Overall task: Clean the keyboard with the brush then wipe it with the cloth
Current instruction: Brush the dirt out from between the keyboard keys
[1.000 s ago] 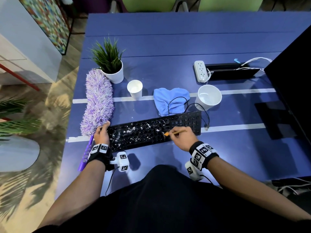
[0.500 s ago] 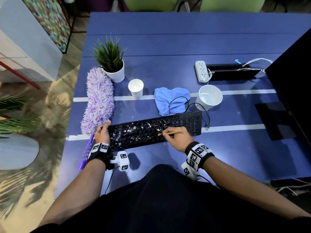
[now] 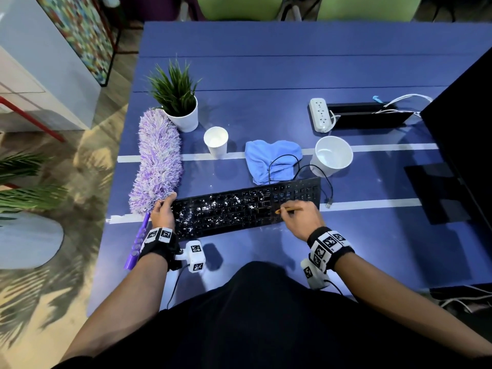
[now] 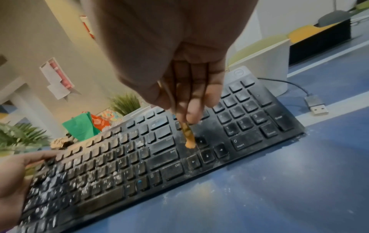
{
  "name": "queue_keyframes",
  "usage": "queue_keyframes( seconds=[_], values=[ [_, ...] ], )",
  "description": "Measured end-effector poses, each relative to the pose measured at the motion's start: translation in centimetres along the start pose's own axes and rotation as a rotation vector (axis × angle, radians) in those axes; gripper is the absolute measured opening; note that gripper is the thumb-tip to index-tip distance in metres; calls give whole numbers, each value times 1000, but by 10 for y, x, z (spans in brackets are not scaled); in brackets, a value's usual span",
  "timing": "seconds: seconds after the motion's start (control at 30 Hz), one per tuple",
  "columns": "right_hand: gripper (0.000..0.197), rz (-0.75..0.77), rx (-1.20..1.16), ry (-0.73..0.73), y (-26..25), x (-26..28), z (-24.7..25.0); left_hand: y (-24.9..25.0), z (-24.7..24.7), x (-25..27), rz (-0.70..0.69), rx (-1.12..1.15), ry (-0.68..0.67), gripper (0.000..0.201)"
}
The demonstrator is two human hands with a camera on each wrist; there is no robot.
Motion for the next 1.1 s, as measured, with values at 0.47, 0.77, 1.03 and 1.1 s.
queue_keyframes(
  seconds=[0.47, 0.77, 1.03, 1.1],
  values=[
    [16, -51, -168, -53, 10, -3, -12, -5, 1, -2, 33, -41, -14, 17],
    [21, -76, -70, -129, 14, -5, -21, -2, 0, -1, 37, -13, -15, 16],
    [10, 144, -343, 236, -32, -6, 27, -4, 1, -2, 38, -8, -5, 16],
    [11, 182, -294, 243, -40, -7, 27, -4, 0, -4, 32, -14, -2, 18]
  ],
)
Point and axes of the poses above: each hand's wrist, its own x-axis away from the middle knuckle, its own z-axis out of the back of the hand, y = z × x, the point moved 9 cm from there along -x, towards the middle knuckle, and after that the axes turned 4 degrees about -z, right-handed, at the moved point
